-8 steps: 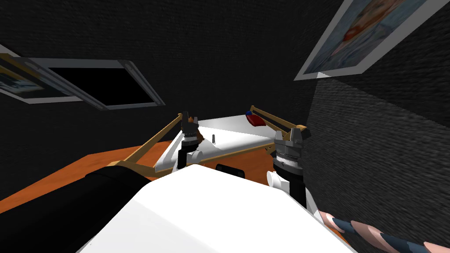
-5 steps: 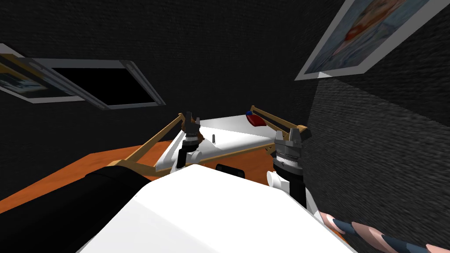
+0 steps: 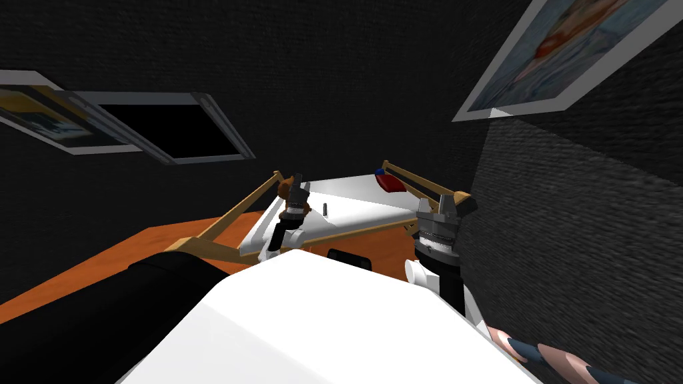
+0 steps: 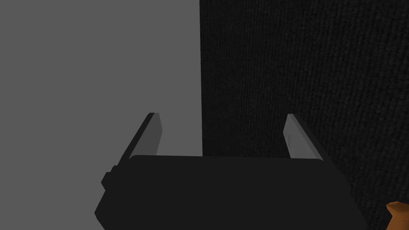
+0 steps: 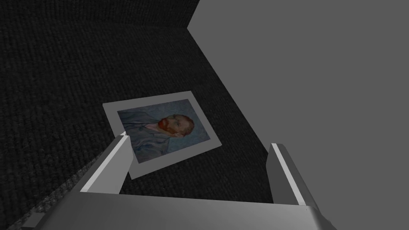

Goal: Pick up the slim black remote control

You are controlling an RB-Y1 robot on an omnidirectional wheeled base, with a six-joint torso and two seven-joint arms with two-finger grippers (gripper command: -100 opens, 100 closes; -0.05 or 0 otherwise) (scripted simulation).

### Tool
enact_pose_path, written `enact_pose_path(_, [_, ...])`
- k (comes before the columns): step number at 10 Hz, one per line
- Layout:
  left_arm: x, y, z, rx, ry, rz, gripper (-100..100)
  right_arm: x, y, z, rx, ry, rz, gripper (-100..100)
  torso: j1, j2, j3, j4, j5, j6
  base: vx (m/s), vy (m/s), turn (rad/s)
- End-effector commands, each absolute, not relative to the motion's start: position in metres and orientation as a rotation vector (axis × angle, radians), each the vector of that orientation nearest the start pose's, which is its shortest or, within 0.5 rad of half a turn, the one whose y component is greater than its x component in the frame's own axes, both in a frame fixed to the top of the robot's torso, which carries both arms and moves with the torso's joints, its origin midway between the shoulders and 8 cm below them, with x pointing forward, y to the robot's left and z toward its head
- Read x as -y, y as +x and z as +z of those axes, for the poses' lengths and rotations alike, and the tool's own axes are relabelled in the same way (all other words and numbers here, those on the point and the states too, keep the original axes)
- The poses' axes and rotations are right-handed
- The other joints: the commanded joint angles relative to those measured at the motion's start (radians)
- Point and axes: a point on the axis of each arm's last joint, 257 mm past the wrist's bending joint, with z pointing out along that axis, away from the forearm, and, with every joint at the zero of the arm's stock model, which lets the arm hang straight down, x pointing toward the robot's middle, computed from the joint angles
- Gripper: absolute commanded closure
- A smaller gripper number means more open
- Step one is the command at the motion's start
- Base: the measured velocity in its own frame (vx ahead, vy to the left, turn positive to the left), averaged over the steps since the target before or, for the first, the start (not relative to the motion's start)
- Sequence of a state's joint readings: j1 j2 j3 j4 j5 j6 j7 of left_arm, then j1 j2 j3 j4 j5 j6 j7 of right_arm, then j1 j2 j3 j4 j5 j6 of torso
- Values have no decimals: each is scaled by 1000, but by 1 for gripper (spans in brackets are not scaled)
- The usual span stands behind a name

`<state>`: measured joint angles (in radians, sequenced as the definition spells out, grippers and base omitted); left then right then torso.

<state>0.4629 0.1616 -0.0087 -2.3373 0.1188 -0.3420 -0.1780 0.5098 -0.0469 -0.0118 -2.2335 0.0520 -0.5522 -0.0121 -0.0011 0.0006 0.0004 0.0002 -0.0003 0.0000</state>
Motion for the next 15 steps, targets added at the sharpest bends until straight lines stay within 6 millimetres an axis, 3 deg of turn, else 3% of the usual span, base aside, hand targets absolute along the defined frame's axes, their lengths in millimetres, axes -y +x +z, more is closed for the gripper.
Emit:
enact_pose_path(1, [-265,370,18,-834,-603,-1227,-100,274,344,10,-682,596,1269,0,0,0,0,0,0,0,-12,-18,63])
enact_pose_path(5, [-254,398,-39,-1039,-680,-1224,-100,274,344,10,-682,596,1269,0,-1,1,0,0,0,0,-23,-33,107])
enact_pose_path(6, [-254,398,-39,-1039,-680,-1224,-100,274,344,10,-681,596,1269,0,-1,1,0,0,0,0,-24,-26,40])
enact_pose_path(9, [-244,413,-91,-1211,-744,-1212,-100,274,344,10,-682,596,1269,0,0,0,0,0,0,0,-15,-27,97])
enact_pose_path(10, [-244,414,-93,-1218,-749,-1209,-100,274,344,10,-682,596,1269,0,-1,0,0,0,0,0,-10,-29,26])
enact_pose_path(12, [-237,418,-133,-1348,-787,-1192,-100,274,344,10,-682,596,1269,0,-1,0,0,0,0,0,-5,-22,63])
enact_pose_path(13, [-237,419,-135,-1355,-793,-1190,-100,274,344,10,-682,596,1269,0,0,-1,0,0,0,0,3,-17,25])
enact_pose_path(14, [-234,419,-156,-1425,-812,-1178,-100,274,344,10,-682,596,1269,0,0,-1,-1,0,0,0,12,-18,24])
enact_pose_path(15, [-234,419,-157,-1428,-814,-1177,-100,274,344,10,-682,596,1269,0,0,-2,-1,0,0,0,13,-13,17])
